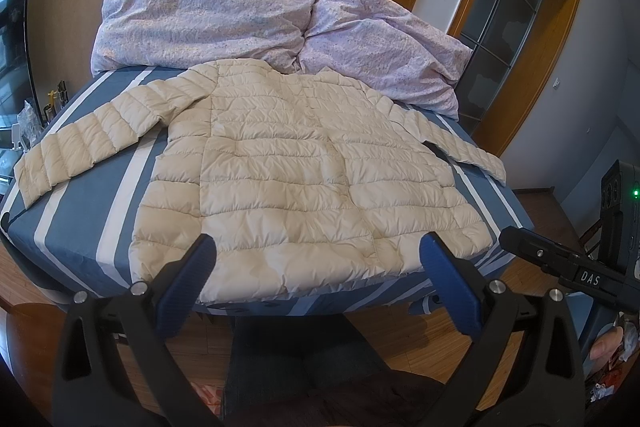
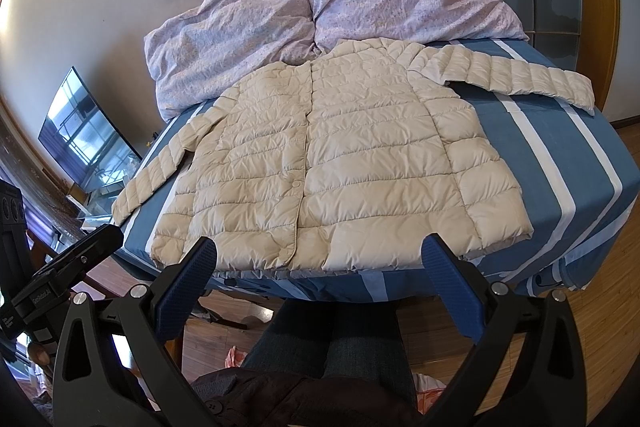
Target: Fold large clothes
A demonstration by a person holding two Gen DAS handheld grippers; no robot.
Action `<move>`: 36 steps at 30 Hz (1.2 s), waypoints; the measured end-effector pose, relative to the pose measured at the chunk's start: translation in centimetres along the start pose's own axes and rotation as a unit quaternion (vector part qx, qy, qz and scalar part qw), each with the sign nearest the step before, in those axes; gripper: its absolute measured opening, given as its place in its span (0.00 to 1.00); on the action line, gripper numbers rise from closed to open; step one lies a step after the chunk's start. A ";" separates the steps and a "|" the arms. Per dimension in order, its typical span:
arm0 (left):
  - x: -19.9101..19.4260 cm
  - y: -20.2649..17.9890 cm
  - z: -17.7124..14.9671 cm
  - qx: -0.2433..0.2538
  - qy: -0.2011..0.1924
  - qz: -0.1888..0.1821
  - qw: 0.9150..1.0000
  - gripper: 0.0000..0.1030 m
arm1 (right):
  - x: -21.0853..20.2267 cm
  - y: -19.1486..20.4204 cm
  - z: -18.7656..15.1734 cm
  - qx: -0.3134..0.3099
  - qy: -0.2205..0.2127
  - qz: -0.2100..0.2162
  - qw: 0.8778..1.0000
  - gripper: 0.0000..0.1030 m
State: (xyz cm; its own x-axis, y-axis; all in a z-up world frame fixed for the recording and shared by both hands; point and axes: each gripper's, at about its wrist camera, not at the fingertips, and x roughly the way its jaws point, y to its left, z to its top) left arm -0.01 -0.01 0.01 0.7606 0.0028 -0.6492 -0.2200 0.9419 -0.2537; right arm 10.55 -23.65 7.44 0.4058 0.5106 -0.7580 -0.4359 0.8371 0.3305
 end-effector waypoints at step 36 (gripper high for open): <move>0.0 0.0 0.0 0.000 0.000 0.001 1.000 0.98 | 0.4 -0.2 -0.1 0.001 0.002 0.000 1.000 0.99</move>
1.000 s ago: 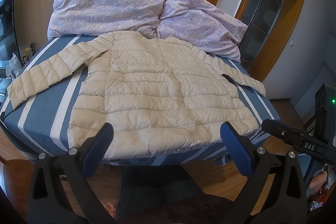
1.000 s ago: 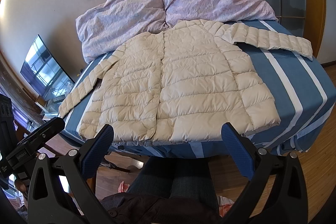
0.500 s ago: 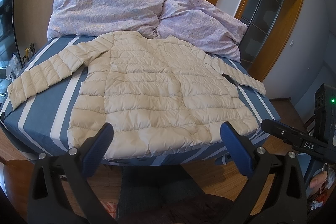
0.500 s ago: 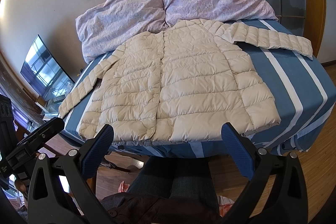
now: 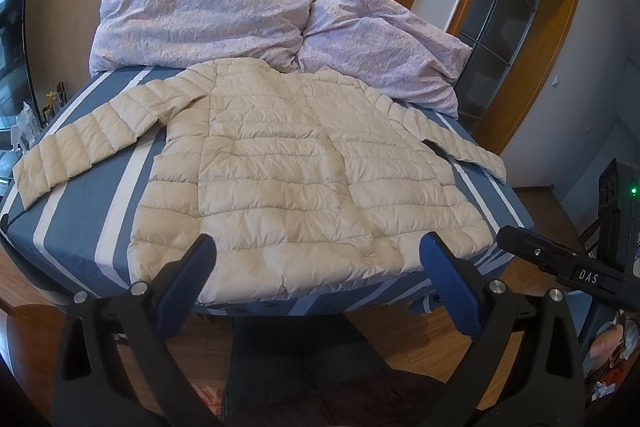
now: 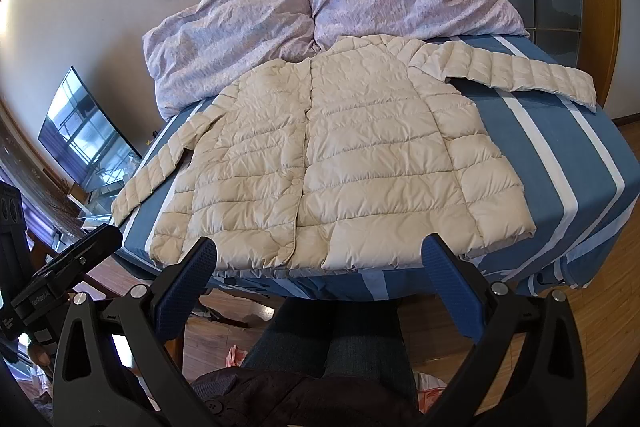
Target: Fold large clothes
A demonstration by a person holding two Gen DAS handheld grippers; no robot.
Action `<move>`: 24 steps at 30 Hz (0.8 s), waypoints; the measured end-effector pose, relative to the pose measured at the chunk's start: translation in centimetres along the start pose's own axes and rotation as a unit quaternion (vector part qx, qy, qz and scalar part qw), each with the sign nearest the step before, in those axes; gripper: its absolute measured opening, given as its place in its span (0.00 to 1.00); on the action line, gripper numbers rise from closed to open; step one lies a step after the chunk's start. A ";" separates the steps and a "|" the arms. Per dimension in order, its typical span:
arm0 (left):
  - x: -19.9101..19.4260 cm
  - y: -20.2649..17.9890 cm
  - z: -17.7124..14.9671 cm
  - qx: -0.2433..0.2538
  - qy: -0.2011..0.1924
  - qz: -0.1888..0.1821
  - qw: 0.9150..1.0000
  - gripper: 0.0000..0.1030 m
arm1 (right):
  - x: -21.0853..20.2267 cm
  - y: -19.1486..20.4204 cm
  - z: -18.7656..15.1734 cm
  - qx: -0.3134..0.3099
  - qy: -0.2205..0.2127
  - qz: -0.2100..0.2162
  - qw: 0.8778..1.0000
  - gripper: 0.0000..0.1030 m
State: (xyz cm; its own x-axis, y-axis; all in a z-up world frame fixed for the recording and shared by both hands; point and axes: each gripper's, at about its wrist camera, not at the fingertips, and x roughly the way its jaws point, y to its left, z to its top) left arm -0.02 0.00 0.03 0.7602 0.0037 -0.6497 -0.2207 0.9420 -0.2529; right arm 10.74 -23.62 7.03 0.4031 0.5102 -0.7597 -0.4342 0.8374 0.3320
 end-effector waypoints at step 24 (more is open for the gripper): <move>4.5 1.6 1.8 -0.012 0.026 0.011 1.000 0.98 | 3.3 -1.8 2.4 0.019 0.023 -0.008 1.000 0.99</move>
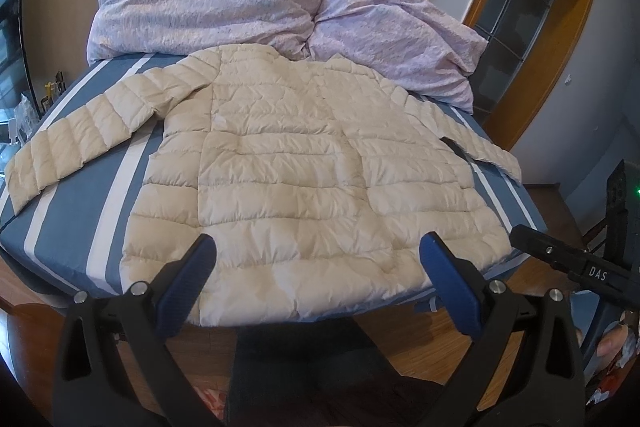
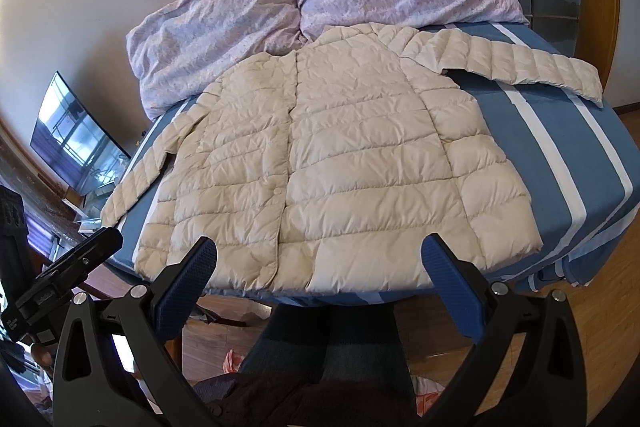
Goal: Fold large clothes
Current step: 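Reach the right tool to the jacket sleeve cuff and grasp it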
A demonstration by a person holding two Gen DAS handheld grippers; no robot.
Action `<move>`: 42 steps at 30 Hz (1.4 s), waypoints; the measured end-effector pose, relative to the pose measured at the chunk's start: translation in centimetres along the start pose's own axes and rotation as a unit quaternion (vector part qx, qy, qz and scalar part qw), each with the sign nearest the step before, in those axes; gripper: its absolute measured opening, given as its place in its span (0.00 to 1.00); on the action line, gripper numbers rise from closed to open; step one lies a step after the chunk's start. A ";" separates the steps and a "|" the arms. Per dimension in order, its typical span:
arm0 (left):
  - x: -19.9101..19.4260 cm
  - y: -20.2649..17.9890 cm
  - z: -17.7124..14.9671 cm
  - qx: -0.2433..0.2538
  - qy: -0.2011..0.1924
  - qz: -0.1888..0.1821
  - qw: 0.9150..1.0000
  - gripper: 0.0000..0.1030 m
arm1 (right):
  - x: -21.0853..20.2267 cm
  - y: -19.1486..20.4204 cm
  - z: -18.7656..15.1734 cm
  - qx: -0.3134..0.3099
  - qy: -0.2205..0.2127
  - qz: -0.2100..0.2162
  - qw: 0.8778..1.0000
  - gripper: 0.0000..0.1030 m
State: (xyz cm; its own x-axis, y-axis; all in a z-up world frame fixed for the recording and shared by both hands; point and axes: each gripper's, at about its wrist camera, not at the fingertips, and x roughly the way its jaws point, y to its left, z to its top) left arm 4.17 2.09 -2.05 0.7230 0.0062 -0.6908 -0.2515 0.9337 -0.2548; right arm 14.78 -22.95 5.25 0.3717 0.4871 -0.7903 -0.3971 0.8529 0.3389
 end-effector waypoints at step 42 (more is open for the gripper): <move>22.8 7.7 9.8 0.039 0.053 0.203 0.977 0.98 | 9.1 -34.8 19.8 0.237 -0.062 -0.368 0.897 0.99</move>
State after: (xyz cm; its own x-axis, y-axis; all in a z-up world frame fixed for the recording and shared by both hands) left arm 25.05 12.91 -13.09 0.5017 0.3483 -0.7918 -0.4511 0.8864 0.1041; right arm 48.57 -44.48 -3.66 0.4882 -0.2487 -0.8365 0.3850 0.9216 -0.0493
